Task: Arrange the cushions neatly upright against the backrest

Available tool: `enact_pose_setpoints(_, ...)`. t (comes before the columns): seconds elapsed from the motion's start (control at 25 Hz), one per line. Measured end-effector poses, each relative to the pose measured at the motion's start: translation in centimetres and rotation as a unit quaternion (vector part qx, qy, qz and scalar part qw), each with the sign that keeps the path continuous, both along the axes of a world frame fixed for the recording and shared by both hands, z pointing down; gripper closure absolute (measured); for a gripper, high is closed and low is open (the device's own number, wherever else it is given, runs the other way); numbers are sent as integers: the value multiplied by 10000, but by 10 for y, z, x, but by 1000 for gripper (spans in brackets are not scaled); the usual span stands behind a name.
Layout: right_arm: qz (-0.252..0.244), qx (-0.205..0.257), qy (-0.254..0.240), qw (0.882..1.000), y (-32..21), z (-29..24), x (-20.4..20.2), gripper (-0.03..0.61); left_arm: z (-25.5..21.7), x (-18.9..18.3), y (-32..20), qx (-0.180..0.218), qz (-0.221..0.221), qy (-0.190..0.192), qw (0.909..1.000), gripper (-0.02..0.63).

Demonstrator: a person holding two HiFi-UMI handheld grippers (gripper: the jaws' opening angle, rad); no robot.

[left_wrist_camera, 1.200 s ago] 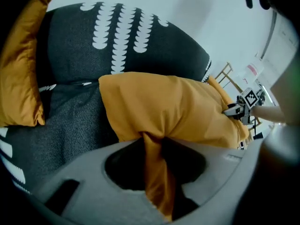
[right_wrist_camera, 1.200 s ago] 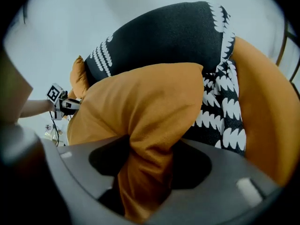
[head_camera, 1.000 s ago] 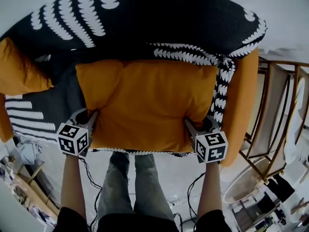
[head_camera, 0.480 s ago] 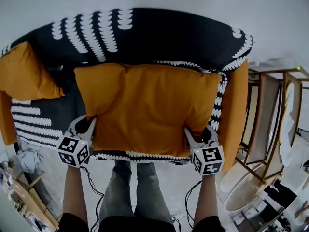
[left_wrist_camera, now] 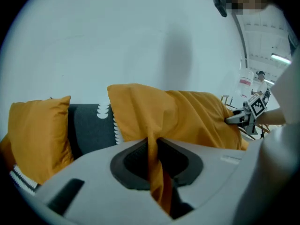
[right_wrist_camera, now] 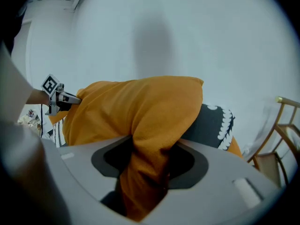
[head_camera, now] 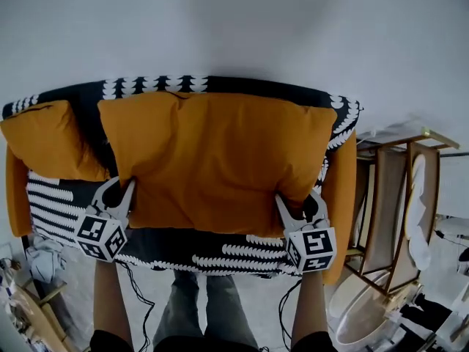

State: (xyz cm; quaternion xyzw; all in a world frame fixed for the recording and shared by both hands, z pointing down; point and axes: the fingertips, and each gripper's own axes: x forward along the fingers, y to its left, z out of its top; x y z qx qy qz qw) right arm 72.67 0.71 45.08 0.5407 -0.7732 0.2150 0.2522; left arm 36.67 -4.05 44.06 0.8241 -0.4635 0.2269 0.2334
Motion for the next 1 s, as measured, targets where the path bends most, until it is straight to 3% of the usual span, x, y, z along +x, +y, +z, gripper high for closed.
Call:
enact_pose_setpoints(0.24,-24,232,71,9997,-41,-4,10,334,-1,9,-36,202,-103,40,9997,558)
enact_pose_setpoints(0.76,-217,-335,167,9991,-51,70,17,316,66,7,-47,-290,-244,-328,9987,546)
enact_pose_setpoints(1.0,-190,-568,322,9977,-53,99,23,296,92,5,-50,-413,0,-559,9976,531)
